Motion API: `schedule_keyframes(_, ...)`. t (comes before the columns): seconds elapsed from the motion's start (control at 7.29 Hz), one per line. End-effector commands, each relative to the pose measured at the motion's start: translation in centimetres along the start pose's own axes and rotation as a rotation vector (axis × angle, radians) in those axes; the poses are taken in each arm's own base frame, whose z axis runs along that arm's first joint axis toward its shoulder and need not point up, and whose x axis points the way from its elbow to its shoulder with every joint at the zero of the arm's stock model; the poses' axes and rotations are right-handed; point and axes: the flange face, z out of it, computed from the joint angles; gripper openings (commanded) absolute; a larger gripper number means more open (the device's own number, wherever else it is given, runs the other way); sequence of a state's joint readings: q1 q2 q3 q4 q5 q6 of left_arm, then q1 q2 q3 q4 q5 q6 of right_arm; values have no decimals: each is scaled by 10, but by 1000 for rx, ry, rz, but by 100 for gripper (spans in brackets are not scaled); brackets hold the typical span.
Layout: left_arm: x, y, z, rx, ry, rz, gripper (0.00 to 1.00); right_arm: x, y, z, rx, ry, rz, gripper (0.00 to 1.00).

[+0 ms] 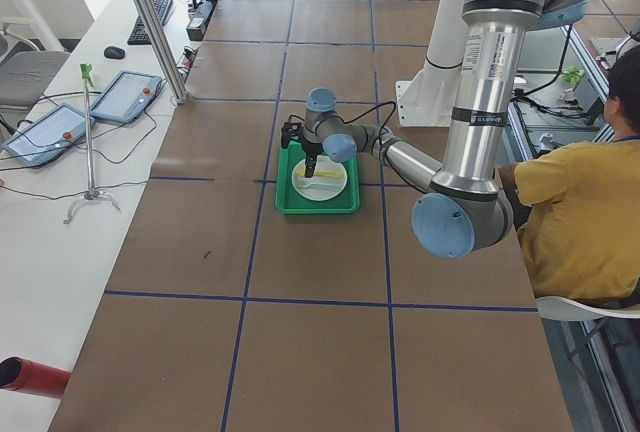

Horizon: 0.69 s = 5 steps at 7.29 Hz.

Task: Place spoon
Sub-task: 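Move the left gripper over the plate and grasp the yellow spoon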

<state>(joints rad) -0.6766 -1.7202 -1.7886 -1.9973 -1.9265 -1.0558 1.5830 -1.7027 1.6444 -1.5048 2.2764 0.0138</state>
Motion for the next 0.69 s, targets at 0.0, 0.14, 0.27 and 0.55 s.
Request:
schedule_keyframes(0.0,4,7,11,-23,-6,8,55,0,0,0,0,0,0,100)
schedule_keyframes(0.14,4,9,13,-30,-5,9,55,0,0,0,0,0,0,100)
schedule_keyframes(0.27,6,11,15,-35,-5,12,55,0,0,0,0,0,0,100)
schedule_keyframes(0.55,6,12,16,-38,-8,13,41,0,0,0,0,0,0,100)
